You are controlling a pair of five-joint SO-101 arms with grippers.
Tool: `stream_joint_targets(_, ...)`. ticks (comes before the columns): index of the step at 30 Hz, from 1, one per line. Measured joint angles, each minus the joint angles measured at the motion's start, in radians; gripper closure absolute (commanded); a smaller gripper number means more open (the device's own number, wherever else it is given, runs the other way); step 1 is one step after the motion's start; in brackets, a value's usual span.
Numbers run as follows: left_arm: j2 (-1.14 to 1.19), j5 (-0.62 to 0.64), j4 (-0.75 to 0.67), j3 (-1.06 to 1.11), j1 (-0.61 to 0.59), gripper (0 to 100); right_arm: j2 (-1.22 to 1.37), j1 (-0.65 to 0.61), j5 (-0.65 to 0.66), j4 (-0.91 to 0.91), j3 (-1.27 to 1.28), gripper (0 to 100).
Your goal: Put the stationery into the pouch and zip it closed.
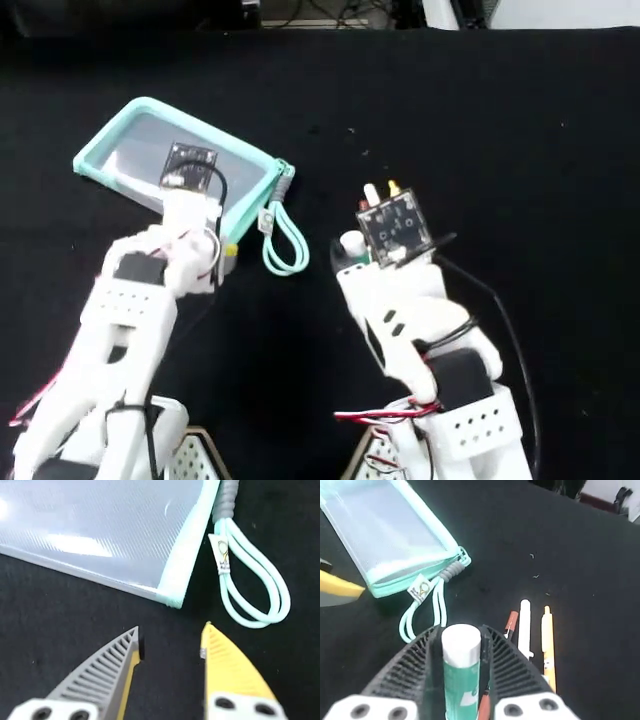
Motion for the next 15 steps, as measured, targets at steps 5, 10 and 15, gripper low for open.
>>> stream_joint_targets(5, 0.011, 0.0, -0.034, 0.006, 0.0, 76, 0.0, 0.0, 0.0, 0.0, 0.0, 98.6)
stream_joint_targets(10, 0.153, 0.0, -0.14, 0.006, 0.0, 77, 0.0, 0.0, 0.0, -0.002, 0.0, 98.6)
stream_joint_targets(15, 0.377, 0.0, -0.215, -0.041, 0.0, 77, 0.0, 0.0, 0.0, -0.002, 0.0, 98.6)
